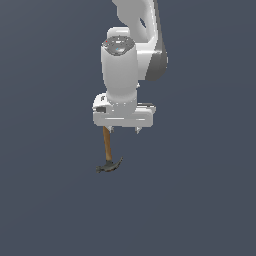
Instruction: Pick up the object and move it to a goal position.
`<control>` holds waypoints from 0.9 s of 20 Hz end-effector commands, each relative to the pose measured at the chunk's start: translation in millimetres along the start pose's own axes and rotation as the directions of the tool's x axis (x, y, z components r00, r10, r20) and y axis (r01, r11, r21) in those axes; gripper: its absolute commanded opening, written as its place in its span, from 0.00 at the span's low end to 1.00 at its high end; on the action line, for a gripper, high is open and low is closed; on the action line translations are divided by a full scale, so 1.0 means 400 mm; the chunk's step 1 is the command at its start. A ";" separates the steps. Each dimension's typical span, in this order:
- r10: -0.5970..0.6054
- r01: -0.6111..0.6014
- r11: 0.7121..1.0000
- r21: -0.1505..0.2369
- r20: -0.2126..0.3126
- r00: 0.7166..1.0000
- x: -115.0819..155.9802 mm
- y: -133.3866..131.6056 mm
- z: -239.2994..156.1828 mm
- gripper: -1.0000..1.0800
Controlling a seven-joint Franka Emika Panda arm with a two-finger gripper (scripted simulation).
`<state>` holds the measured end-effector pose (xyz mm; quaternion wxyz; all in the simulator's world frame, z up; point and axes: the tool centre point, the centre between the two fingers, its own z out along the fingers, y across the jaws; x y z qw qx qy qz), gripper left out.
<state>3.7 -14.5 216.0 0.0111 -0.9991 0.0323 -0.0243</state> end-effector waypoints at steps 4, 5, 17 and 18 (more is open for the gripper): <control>-0.003 0.003 1.000 -0.001 0.002 1.000 -0.005 0.008 0.015 0.96; -0.005 0.005 1.000 -0.001 0.003 1.000 -0.008 0.013 0.022 0.96; -0.054 0.055 0.998 -0.013 0.027 0.998 -0.095 0.125 0.214 0.96; -0.060 0.060 0.998 -0.014 0.030 0.998 -0.107 0.137 0.234 0.96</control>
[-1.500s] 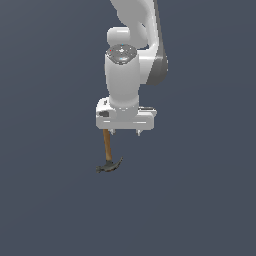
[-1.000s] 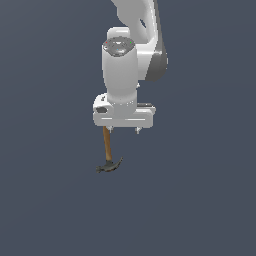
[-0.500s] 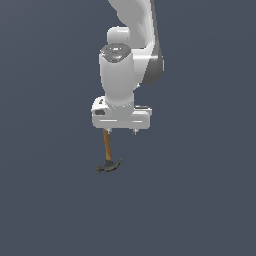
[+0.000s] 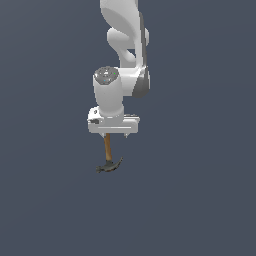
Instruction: Pick up the object and move it to a goal position.
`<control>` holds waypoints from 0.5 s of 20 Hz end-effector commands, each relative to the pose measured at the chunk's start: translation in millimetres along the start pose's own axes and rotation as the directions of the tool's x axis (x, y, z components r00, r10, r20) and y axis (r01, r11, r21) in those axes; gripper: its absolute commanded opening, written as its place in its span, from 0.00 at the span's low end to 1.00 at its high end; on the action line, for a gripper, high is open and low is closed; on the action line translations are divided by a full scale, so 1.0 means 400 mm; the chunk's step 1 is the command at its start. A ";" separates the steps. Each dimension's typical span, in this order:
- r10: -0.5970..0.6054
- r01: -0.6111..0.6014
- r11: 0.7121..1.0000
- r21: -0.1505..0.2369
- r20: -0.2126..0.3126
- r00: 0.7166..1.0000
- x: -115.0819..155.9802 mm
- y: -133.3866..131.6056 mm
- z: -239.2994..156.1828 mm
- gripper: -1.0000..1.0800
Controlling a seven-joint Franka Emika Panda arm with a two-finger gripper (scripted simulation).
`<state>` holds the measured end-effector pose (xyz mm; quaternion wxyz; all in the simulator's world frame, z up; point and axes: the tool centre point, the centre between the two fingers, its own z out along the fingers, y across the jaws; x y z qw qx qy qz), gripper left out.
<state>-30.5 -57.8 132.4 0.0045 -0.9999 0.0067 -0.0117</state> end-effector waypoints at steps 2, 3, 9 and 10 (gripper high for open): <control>-0.019 0.019 1.000 -0.004 0.009 1.000 -0.042 0.036 0.068 0.96; -0.023 0.023 1.000 -0.005 0.012 1.000 -0.052 0.045 0.083 0.96; -0.042 0.043 0.999 -0.007 0.021 0.999 -0.100 0.077 0.145 0.96; -0.044 0.044 0.999 -0.008 0.022 0.999 -0.104 0.080 0.151 0.96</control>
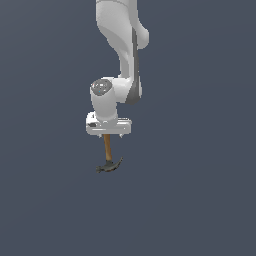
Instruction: Pick up the object and move it to a goal position.
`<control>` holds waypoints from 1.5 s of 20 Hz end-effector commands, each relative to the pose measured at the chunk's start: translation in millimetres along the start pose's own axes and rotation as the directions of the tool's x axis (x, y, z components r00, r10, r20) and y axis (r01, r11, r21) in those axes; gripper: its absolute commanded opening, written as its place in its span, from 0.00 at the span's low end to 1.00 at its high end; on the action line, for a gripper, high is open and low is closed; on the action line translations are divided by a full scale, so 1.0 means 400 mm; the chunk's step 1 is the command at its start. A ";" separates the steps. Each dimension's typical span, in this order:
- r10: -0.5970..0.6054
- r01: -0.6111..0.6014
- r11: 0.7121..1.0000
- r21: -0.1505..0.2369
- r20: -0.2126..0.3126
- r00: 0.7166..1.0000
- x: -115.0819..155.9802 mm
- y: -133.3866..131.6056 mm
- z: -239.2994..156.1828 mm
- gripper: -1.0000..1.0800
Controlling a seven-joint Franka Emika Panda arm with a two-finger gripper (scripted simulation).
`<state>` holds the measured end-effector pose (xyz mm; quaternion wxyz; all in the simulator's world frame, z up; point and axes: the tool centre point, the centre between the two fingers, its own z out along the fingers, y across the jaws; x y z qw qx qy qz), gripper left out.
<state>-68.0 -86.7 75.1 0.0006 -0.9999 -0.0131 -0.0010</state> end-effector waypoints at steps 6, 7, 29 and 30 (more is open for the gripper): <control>-0.006 0.006 1.000 -0.001 0.003 1.000 -0.015 0.008 0.019 0.96; -0.006 0.006 1.000 -0.001 0.003 1.000 -0.015 0.009 0.021 0.96; -0.008 0.008 1.000 -0.001 0.002 1.000 -0.018 0.009 0.146 0.00; -0.008 0.008 1.000 -0.001 0.002 1.000 -0.018 0.009 0.146 0.00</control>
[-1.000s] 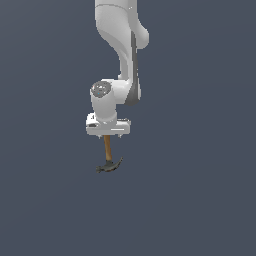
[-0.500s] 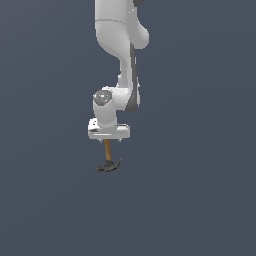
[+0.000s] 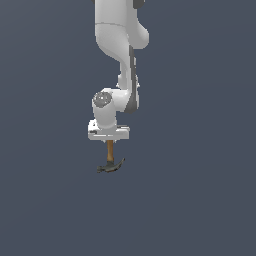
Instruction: Pick up the object and move it to a goal position.
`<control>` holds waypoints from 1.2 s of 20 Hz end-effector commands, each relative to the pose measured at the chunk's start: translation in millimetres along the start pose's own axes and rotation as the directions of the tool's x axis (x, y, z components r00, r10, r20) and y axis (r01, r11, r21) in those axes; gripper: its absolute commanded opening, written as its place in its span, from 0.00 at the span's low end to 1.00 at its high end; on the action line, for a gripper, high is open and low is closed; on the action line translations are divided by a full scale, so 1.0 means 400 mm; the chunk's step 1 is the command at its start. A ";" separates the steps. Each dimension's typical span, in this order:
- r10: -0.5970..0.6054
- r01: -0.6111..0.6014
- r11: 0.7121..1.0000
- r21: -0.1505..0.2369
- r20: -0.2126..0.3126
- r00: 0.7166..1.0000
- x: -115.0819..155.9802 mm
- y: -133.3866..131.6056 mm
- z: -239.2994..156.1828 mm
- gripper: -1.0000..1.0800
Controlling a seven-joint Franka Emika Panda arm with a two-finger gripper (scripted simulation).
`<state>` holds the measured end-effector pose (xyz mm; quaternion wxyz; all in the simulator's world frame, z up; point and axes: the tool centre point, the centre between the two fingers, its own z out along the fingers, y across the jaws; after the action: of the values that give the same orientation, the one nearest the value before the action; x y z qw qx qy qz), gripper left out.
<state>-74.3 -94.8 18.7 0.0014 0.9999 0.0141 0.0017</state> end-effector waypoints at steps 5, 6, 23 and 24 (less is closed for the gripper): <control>-0.001 0.001 1.000 0.000 0.000 1.000 0.000 -0.002 0.001 0.00; -0.001 0.001 1.000 0.000 0.000 1.000 0.000 -0.001 0.000 0.00; -0.004 0.004 1.000 0.002 0.002 1.000 -0.110 0.238 -0.127 0.00; -0.004 0.004 1.000 0.002 0.002 1.000 -0.118 0.255 -0.137 0.00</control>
<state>-114.7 -186.3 65.9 -0.0002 0.9999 0.0155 -0.0008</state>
